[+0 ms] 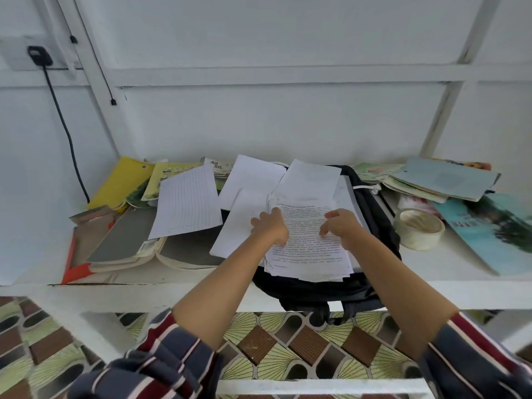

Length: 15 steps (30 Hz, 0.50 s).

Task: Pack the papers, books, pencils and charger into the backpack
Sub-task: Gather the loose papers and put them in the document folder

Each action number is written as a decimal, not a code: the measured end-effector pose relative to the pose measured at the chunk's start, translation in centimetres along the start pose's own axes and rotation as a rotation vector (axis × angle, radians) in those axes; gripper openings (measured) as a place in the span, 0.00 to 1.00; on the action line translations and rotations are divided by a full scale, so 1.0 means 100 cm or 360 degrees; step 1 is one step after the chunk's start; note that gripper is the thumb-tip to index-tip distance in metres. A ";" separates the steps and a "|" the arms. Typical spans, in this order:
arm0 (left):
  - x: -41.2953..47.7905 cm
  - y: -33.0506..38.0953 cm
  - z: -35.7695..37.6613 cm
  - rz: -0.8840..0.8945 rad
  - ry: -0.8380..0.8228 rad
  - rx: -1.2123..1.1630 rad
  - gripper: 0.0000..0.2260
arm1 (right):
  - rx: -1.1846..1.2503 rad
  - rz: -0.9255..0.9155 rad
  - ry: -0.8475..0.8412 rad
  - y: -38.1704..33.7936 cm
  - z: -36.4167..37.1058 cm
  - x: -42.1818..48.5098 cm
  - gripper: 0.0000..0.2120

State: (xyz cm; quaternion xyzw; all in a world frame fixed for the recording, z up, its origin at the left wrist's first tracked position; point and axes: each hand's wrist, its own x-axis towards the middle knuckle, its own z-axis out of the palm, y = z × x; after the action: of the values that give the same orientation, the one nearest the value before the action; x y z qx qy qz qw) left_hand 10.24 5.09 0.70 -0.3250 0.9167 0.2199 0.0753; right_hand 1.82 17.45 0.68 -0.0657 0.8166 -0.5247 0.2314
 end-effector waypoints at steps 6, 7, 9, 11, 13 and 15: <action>-0.005 -0.002 -0.003 -0.0001 -0.0005 -0.0111 0.31 | 0.0258 0.0052 -0.0131 -0.001 -0.007 -0.001 0.20; -0.005 -0.003 -0.004 0.0012 -0.0005 -0.0137 0.31 | 0.0287 0.0036 -0.0150 -0.001 -0.008 -0.001 0.18; -0.008 -0.003 -0.007 0.0066 -0.0012 -0.0183 0.30 | 0.0290 -0.0029 -0.0166 -0.002 -0.011 0.001 0.18; -0.009 -0.002 -0.011 0.0080 -0.0024 -0.0268 0.31 | 0.0252 -0.0117 -0.0125 -0.006 -0.014 0.001 0.18; -0.009 -0.003 -0.014 0.0057 -0.0057 -0.0376 0.33 | 0.0262 -0.0177 -0.0089 -0.009 -0.019 0.003 0.18; -0.006 -0.004 -0.015 0.0028 -0.0071 -0.0496 0.35 | 0.0314 -0.0201 -0.0085 -0.012 -0.027 0.007 0.18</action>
State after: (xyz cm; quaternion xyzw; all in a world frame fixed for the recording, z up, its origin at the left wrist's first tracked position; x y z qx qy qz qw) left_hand 10.91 4.45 2.11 -0.3196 0.8724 0.3673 0.0425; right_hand -0.16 18.94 2.49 -0.1079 0.7488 -0.6141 0.2249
